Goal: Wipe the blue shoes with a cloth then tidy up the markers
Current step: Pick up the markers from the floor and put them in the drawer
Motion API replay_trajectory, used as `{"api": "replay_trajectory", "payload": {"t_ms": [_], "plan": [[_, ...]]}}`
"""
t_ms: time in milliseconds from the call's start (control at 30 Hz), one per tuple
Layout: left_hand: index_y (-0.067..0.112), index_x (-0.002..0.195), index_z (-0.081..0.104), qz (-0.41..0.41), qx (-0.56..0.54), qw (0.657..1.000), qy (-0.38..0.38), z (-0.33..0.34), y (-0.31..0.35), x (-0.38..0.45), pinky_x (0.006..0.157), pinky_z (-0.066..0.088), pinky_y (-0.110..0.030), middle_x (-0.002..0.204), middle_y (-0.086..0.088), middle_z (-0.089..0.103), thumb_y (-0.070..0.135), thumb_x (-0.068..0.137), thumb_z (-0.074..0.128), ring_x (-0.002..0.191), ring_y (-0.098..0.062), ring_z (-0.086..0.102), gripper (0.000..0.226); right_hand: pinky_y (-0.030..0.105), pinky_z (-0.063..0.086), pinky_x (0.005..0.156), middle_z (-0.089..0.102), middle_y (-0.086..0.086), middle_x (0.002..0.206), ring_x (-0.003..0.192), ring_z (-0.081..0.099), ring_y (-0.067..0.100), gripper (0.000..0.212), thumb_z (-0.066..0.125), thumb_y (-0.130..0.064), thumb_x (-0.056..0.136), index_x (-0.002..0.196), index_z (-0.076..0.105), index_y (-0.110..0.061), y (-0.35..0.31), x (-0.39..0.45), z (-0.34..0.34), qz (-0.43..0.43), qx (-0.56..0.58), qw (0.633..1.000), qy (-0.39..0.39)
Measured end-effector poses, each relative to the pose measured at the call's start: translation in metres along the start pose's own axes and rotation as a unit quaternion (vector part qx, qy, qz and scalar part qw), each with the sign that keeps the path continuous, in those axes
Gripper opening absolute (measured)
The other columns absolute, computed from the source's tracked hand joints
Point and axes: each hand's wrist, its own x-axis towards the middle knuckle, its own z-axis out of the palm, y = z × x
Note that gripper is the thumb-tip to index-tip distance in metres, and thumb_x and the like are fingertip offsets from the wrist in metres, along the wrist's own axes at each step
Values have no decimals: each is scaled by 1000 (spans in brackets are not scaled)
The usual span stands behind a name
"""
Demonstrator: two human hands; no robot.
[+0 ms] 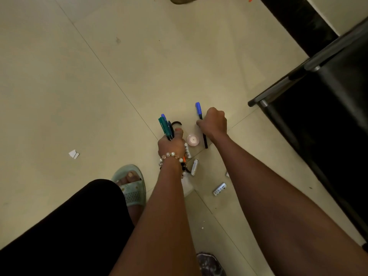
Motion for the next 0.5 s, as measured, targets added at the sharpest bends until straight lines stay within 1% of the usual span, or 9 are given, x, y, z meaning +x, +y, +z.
{"api": "replay_trajectory", "payload": {"t_ms": [67, 100, 133, 200, 233, 267, 333, 400, 500], "plan": [[9, 82, 60, -8, -4, 1000, -18, 4, 3, -9, 54, 50, -28, 65, -2, 55, 32, 93, 58, 54, -20, 51, 25, 26, 34, 54, 52, 9, 80, 73, 51, 24, 21, 67, -24, 79, 79, 53, -8, 5, -4, -10, 35, 100, 994, 9], [8, 87, 59, -10, -8, 999, -32, 7, 6, -16, 48, 49, -25, 67, -2, 55, 29, 94, 57, 52, -18, 50, 23, 25, 35, 52, 55, 10, 72, 68, 53, 22, 22, 68, -23, 77, 74, 55, -6, 8, -10, -18, 50, 160, 986, 6], [8, 92, 59, -10, -11, 999, -48, 9, 10, -24, 44, 49, -23, 69, -3, 55, 26, 95, 56, 52, -16, 50, 19, 25, 38, 52, 60, 12, 69, 64, 55, 20, 22, 68, -22, 76, 72, 59, -3, 12, -19, -28, 64, 221, 973, -7], [8, 95, 58, -16, -29, 995, -96, 15, 19, -44, 44, 49, -24, 70, -5, 56, 20, 97, 54, 52, -16, 52, 14, 24, 44, 52, 69, 14, 76, 61, 62, 18, 16, 67, -19, 79, 75, 63, -3, 21, -46, -53, 93, 332, 937, -61], [8, 93, 58, -21, -34, 992, -119, 18, 22, -57, 45, 49, -26, 70, -6, 57, 19, 97, 54, 51, -17, 53, 13, 23, 47, 52, 71, 13, 79, 62, 66, 19, 12, 66, -16, 82, 78, 63, -5, 26, -62, -66, 101, 375, 918, -83], [8, 90, 58, -25, -32, 990, -134, 20, 24, -72, 47, 48, -27, 68, -6, 58, 19, 97, 54, 51, -18, 54, 13, 24, 50, 53, 72, 13, 80, 63, 68, 21, 9, 65, -15, 84, 82, 63, -6, 31, -80, -79, 103, 405, 904, -89], [9, 84, 57, -35, -24, 988, -150, 24, 27, -108, 47, 48, -26, 67, -5, 59, 19, 96, 55, 50, -17, 52, 16, 25, 52, 56, 72, 14, 79, 66, 69, 23, 8, 65, -13, 86, 86, 64, -5, 42, -116, -111, 104, 438, 890, -73], [9, 86, 58, -49, -15, 982, -179, 26, 29, -152, 49, 49, -27, 71, -5, 59, 20, 96, 55, 52, -17, 53, 14, 27, 55, 58, 71, 14, 79, 66, 68, 21, 10, 66, -10, 86, 92, 65, -2, 52, -156, -149, 114, 459, 879, -59], [7, 92, 60, -58, -8, 971, -233, 30, 33, -228, 53, 50, -32, 77, -8, 60, 19, 93, 59, 58, -21, 57, 12, 24, 53, 54, 69, 13, 80, 62, 64, 17, 21, 70, -8, 83, 101, 64, 0, 68, -220, -212, 120, 477, 869, -45]]}}
